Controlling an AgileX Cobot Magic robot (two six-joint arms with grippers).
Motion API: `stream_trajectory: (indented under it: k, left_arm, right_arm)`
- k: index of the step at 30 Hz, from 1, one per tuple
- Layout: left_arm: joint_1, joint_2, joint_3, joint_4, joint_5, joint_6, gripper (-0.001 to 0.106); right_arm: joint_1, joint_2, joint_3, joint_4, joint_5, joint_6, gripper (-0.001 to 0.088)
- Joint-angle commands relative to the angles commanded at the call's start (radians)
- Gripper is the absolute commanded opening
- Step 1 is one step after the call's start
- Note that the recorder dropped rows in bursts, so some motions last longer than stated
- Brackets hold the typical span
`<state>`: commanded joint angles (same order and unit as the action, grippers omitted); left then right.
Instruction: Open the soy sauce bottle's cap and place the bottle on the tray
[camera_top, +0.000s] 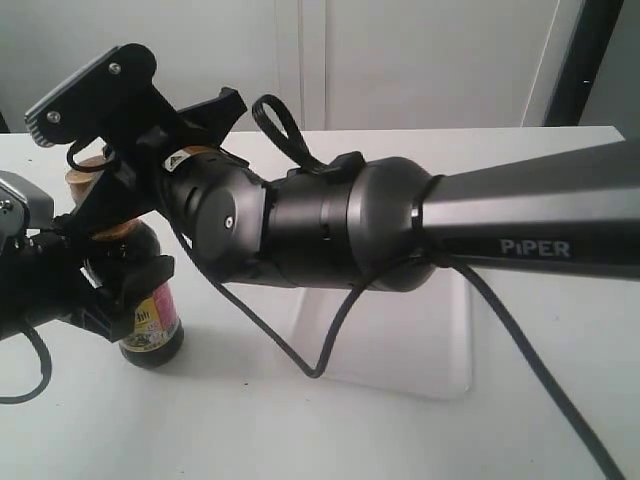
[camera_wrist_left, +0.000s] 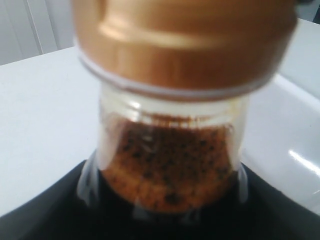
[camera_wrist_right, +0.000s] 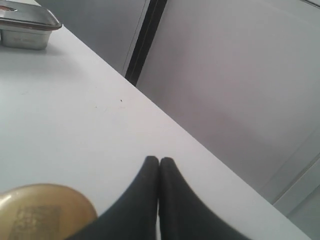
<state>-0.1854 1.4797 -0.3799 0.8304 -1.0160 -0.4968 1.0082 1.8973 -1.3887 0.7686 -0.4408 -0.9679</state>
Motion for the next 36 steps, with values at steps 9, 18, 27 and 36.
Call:
stream_trajectory:
  k: [9, 18, 27, 36]
  left_arm:
    - [0.000, 0.000, 0.000, 0.000, 0.000, 0.000, 0.000]
    - [0.000, 0.000, 0.000, 0.000, 0.000, 0.000, 0.000]
    - [0.000, 0.000, 0.000, 0.000, 0.000, 0.000, 0.000]
    - [0.000, 0.000, 0.000, 0.000, 0.000, 0.000, 0.000]
  right_arm:
    - [0.000, 0.000, -0.017, 0.063, 0.014, -0.040, 0.0000]
    - [-0.002, -0.054, -0.017, 0.461, 0.048, -0.468, 0.0000]
    - [0.009, -0.065, 0.045, 0.671, 0.030, -0.775, 0.0000]
    - [0.064, -0.070, 0.092, 0.674, 0.016, -0.782, 0.0000]
